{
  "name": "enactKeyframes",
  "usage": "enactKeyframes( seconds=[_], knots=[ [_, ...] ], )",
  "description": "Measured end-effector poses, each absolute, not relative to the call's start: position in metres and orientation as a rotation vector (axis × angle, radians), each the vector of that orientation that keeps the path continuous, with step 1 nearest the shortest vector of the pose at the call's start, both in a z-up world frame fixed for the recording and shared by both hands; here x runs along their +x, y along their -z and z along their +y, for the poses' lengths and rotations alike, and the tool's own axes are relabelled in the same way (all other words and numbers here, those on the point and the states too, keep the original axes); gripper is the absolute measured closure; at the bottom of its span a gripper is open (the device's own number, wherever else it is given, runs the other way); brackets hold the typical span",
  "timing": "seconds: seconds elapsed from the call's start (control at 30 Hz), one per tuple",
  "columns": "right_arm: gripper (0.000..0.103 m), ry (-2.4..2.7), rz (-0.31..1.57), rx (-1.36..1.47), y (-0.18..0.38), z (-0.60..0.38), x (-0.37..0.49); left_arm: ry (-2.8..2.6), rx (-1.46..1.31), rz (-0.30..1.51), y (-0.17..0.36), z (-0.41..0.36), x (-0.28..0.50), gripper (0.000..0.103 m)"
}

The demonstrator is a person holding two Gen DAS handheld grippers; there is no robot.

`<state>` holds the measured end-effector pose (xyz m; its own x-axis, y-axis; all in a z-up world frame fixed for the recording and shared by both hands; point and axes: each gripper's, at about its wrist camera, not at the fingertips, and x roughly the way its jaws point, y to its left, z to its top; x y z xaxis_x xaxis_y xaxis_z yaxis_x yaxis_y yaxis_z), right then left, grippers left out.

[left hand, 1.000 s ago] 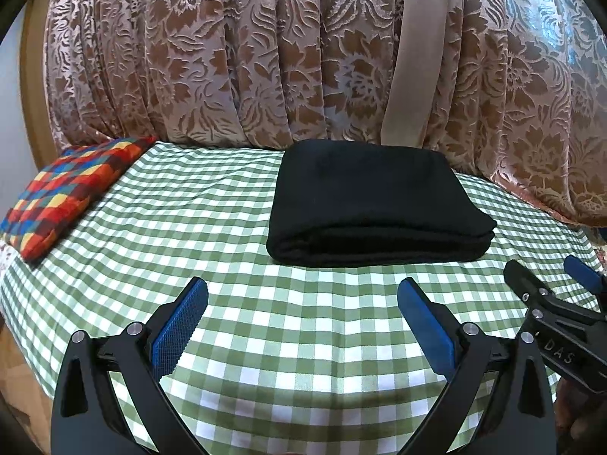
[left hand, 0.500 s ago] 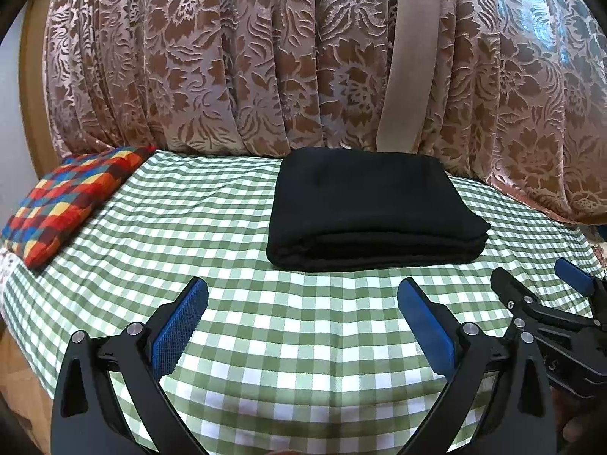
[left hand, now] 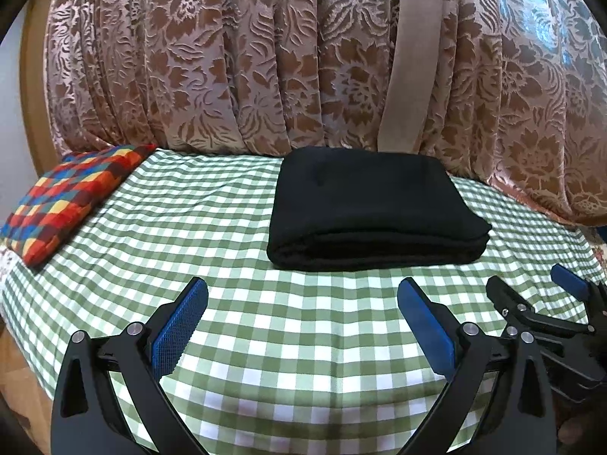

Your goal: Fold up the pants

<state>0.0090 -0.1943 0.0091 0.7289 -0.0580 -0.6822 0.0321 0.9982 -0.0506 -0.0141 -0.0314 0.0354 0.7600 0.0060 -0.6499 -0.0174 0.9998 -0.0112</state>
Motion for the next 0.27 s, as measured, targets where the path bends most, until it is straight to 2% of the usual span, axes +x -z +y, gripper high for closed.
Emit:
enactKeyframes(
  seconds=[0.27],
  knots=[
    [0.002, 0.052, 0.765, -0.022, -0.0080, -0.2002, 0.0102, -0.018, -0.038, 0.767, -0.0260, -0.0267, -0.0071, 0.004]
  ],
)
